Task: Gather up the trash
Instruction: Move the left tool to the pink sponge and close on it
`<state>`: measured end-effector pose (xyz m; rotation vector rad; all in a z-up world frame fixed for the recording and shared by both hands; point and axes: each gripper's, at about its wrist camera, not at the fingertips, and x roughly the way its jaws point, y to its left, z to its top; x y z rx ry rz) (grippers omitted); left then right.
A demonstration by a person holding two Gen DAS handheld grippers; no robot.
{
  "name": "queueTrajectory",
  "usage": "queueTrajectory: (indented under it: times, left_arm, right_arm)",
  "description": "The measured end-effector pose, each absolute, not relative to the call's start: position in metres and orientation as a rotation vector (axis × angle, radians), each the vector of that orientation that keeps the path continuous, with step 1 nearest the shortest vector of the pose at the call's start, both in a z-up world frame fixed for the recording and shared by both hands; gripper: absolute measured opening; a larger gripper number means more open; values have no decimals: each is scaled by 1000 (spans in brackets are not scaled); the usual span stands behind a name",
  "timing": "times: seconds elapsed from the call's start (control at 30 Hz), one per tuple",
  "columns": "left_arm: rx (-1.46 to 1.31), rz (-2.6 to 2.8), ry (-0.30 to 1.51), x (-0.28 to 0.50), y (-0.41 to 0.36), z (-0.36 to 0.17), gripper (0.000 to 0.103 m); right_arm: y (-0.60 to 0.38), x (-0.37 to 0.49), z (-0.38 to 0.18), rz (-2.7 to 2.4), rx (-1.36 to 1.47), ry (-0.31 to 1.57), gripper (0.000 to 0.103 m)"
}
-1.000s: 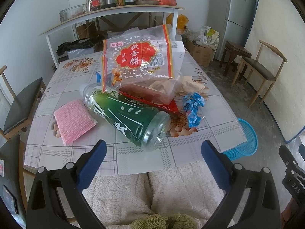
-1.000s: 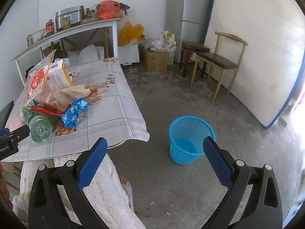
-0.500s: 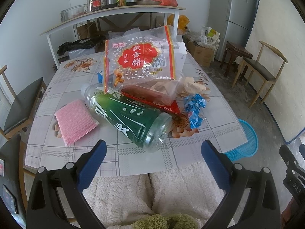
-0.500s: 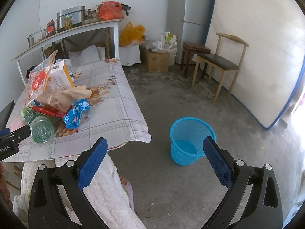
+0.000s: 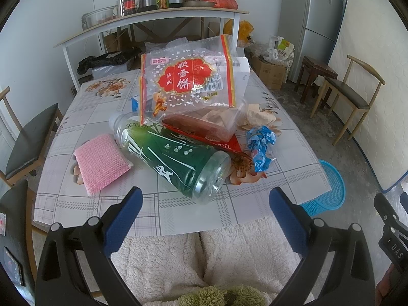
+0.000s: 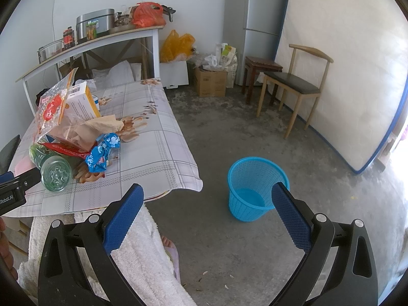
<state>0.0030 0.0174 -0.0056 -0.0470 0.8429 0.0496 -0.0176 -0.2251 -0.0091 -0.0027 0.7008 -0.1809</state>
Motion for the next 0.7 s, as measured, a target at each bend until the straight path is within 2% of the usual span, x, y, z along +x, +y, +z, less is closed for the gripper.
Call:
queueTrajectory:
  times: [0.37,0.7]
  left_arm:
    - [-37,24,844,5,33,-3,97]
    - [-91,269,817,19,148,-9,97]
  right_arm:
    - [-219,-9,-7,-157,10,697,96]
    - [-183,15,-13,-44,-6,695,96]
